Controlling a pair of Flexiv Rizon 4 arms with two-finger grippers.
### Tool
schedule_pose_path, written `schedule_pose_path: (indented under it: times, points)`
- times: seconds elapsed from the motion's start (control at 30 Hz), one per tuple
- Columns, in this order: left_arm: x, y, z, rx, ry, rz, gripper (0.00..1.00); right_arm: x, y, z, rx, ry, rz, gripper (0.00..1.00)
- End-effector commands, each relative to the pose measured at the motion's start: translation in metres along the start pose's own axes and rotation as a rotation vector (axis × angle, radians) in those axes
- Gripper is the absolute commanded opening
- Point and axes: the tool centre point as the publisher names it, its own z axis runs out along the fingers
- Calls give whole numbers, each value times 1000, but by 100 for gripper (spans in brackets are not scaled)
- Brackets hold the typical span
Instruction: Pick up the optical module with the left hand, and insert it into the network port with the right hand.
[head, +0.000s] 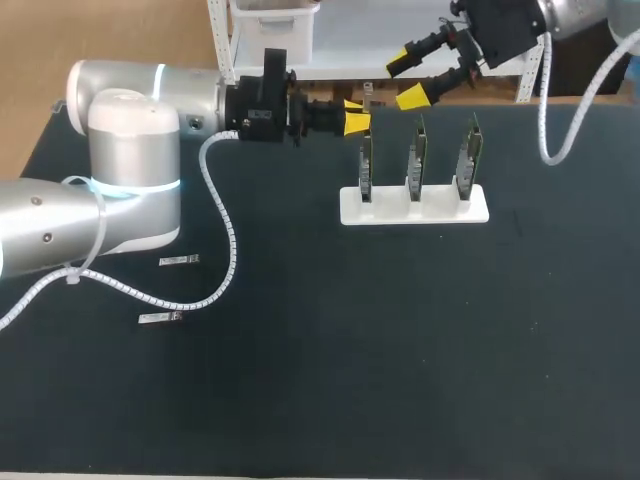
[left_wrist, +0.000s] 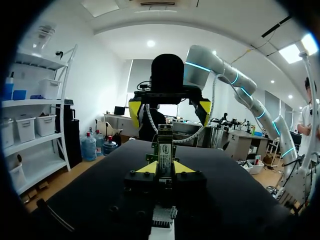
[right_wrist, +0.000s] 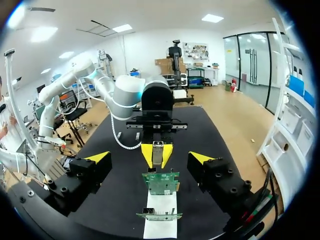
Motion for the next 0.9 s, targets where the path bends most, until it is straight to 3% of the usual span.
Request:
schedule_pose_path:
  times: [0.03, 0.37, 0.9]
  points:
    - [1, -2, 0, -5, -2, 1, 0, 1, -1, 4, 2, -11, 1, 100]
    - [1, -2, 0, -5, -2, 1, 0, 2, 5, 15, 94, -9, 15, 100]
    - [1, -2, 0, -5, -2, 1, 0, -9, 1, 27, 60, 0, 4, 100]
